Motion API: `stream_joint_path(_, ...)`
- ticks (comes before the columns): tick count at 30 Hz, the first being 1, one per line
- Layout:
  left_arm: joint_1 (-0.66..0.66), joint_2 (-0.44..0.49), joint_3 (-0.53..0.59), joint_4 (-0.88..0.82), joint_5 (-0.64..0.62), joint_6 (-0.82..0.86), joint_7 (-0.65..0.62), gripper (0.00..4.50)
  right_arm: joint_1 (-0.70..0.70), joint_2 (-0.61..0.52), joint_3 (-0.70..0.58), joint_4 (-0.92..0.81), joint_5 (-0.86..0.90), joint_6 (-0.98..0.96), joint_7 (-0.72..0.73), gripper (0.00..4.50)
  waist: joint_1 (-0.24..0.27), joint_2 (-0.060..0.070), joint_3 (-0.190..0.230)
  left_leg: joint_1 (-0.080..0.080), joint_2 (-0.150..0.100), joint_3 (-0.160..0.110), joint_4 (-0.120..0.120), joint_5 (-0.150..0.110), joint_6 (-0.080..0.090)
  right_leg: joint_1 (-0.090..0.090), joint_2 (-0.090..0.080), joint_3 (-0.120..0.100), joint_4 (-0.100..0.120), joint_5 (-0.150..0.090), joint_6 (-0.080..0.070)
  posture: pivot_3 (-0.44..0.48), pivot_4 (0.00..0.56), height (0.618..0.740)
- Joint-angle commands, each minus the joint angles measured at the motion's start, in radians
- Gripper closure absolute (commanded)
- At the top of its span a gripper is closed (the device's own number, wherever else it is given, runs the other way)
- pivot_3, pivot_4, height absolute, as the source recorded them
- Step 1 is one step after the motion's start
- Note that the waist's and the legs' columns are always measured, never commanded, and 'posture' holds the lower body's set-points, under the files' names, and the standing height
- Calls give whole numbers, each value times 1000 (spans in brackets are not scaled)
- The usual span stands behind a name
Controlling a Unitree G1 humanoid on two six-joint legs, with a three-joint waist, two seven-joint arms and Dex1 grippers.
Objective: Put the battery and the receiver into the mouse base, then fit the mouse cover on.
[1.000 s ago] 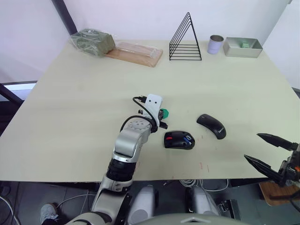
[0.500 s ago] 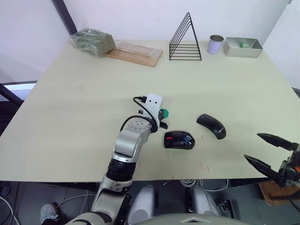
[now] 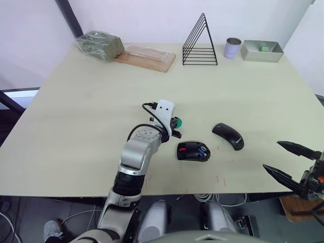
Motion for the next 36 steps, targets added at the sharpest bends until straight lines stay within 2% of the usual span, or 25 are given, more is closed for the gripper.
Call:
stream_joint_path(1,-16,49,21,-75,-47,-14,-78,3800,-28,-16,11,-64,44,32,-38,0,0,0,0,0,0,0,0,0,0,0,0,0,0,0,0,0,150,740)
stream_joint_path(8,-40,230,56,-120,-180,-14,-308,3800,-164,-78,87,-129,116,183,-183,0,-1,0,0,0,0,-1,0,0,0,0,0,0,0,0,0,0,150,740)
stream_joint_path(10,-66,289,74,-130,-228,-10,-382,3800,-235,-108,115,-128,199,253,-219,0,-1,0,1,0,0,0,0,0,0,0,0,0,0,0,0,0,150,740)
stream_joint_path(14,-116,418,63,-125,-280,-42,-522,3800,-425,-224,191,-145,309,449,-401,0,-3,0,2,-1,0,-1,0,0,0,-1,0,0,0,-1,-1,0,150,740)
stream_joint_path(17,-146,477,55,-109,-309,-61,-600,3800,-559,-277,229,-128,504,542,-508,0,1,-2,3,-1,0,-1,-1,0,0,0,0,-4,-1,-2,-3,0,150,740)
stream_joint_path(20,-176,540,37,-85,-324,-104,-703,3800,-751,-365,358,-11,853,654,-680,0,-4,-3,6,-3,0,-2,-1,0,0,-3,-1,-1,-2,0,-1,0,150,740)
stream_joint_path(24,-199,581,11,-58,-325,-164,-789,3800,-919,-378,521,83,1112,678,-876,0,-5,-6,7,-2,1,-1,-1,0,0,-3,-1,-1,-2,-2,-5,0,150,740)
stream_joint_path(29,-217,602,-16,-40,-318,-238,-867,3800,-1048,-298,675,205,1231,697,-1048,0,-3,-9,9,-5,1,0,-1,0,0,-3,-1,-2,-3,-2,-5,0,150,740)
stream_joint_path(32,-226,610,-37,-28,-299,-309,-919,3800,-1118,-180,699,311,1232,726,-1114,0,-4,-9,9,-4,1,1,-1,0,0,-4,-1,-2,-3,-1,-4,0,150,740)
stream_joint_path(36,-234,611,-54,-11,-279,-383,-962,3800,-1176,-115,701,381,1232,788,-1160,0,-1,-8,9,-5,1,1,-1,0,0,-4,-1,-3,-2,0,-1,0,150,740)
